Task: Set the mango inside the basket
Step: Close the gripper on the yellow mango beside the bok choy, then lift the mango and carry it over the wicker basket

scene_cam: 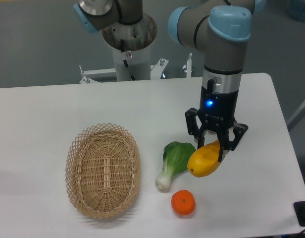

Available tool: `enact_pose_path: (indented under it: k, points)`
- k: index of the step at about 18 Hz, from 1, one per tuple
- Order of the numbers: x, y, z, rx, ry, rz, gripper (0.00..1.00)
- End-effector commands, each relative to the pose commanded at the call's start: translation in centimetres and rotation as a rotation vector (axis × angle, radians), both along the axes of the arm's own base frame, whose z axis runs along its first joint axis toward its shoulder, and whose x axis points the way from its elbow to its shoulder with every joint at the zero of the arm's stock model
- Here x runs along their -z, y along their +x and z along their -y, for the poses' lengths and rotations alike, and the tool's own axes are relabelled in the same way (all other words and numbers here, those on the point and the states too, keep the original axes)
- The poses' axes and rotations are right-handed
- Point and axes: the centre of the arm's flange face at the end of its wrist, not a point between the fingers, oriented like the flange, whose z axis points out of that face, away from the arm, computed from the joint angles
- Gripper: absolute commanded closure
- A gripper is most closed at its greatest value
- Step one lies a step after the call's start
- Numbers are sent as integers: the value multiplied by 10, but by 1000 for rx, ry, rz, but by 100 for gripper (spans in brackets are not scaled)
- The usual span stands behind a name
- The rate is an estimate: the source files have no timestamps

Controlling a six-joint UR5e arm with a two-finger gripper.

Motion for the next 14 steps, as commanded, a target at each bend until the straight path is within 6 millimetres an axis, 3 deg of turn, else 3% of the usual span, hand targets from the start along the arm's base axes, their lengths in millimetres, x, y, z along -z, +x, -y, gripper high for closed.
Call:
enact_pose_path:
  k: [7, 12, 14]
  points:
    - [4, 17, 3, -20, -8, 26, 45]
    - [20, 53, 22, -39, -57, 47, 45]
    - [31, 75, 19, -43, -95, 46, 45]
